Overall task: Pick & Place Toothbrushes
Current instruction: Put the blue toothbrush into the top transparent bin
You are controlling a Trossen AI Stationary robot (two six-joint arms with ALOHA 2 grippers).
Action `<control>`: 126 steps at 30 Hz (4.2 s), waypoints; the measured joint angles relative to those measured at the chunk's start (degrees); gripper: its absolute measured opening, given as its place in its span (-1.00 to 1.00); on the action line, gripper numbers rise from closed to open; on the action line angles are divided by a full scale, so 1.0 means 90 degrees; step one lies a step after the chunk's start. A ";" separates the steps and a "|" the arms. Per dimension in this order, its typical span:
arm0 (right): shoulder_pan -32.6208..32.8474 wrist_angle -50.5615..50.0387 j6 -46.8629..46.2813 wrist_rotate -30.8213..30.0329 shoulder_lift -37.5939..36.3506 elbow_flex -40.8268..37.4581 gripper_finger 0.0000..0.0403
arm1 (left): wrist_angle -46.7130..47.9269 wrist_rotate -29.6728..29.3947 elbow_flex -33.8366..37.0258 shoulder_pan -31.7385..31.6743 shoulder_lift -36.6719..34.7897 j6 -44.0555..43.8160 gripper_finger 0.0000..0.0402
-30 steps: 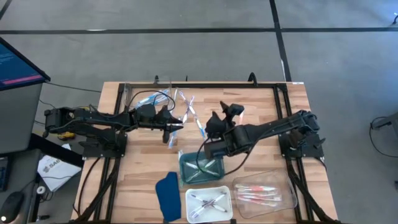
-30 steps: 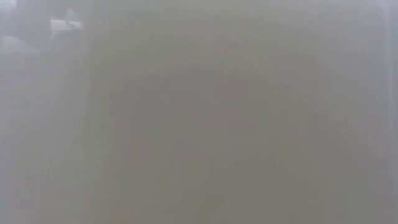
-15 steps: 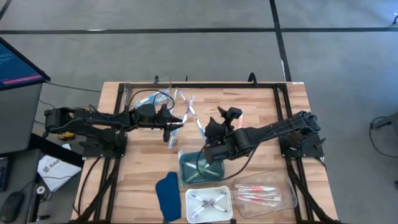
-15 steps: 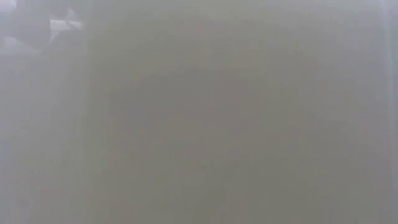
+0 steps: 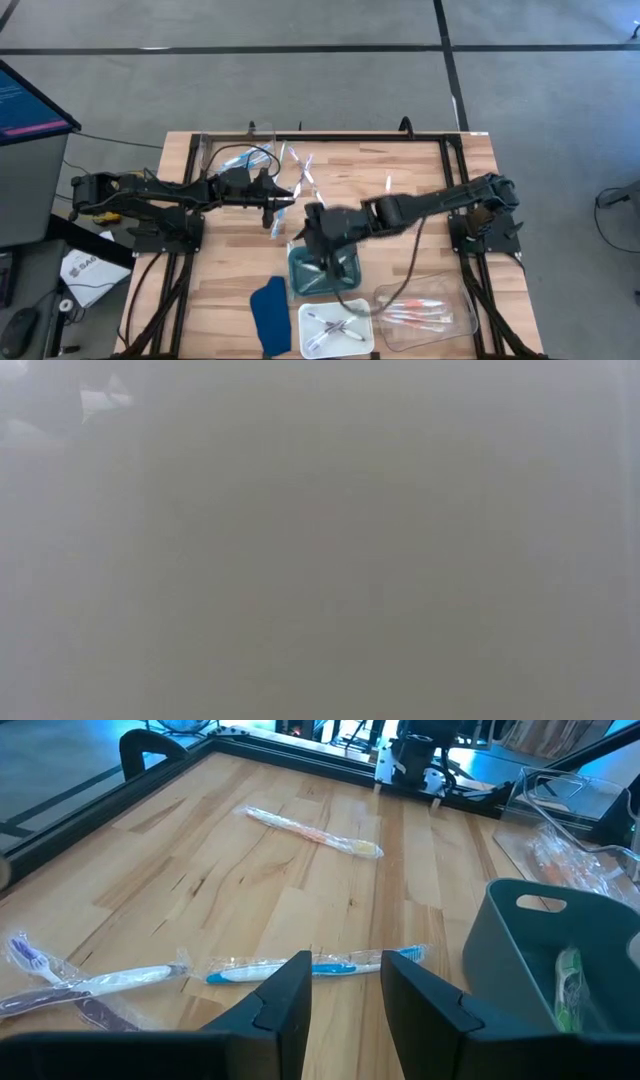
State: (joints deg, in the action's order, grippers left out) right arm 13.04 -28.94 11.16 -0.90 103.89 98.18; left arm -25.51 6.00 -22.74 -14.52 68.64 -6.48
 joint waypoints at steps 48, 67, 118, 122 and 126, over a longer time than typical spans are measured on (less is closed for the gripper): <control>-0.2160 0.4691 -0.3177 0.1257 -0.4465 -0.5910 0.29 | 0.2151 -0.1612 -0.0284 -0.0024 0.0000 0.0141 -0.42; -0.2159 0.4630 -0.3080 0.1260 -0.4463 -0.5910 0.29 | 0.1861 -0.1235 -0.0294 0.0471 0.0938 0.3505 -0.42; -0.2077 0.4621 -0.3075 0.1260 -0.4419 -0.5903 0.29 | 0.0666 -0.1471 -0.0653 -0.0541 0.2586 0.1688 -1.00; -0.2077 0.4621 -0.3076 0.1260 -0.4419 -0.5903 0.29 | 0.0561 -0.1450 -0.0861 -0.0537 0.3074 0.1695 -1.00; -0.2070 0.4615 -0.3078 0.1260 -0.4419 -0.5903 0.29 | 0.0577 -0.1530 -0.0927 -0.0525 0.3255 0.1642 -1.00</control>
State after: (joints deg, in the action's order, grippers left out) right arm -5.59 12.59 -16.53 10.44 64.12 45.06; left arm -20.31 -7.77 -31.08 -19.25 97.94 8.30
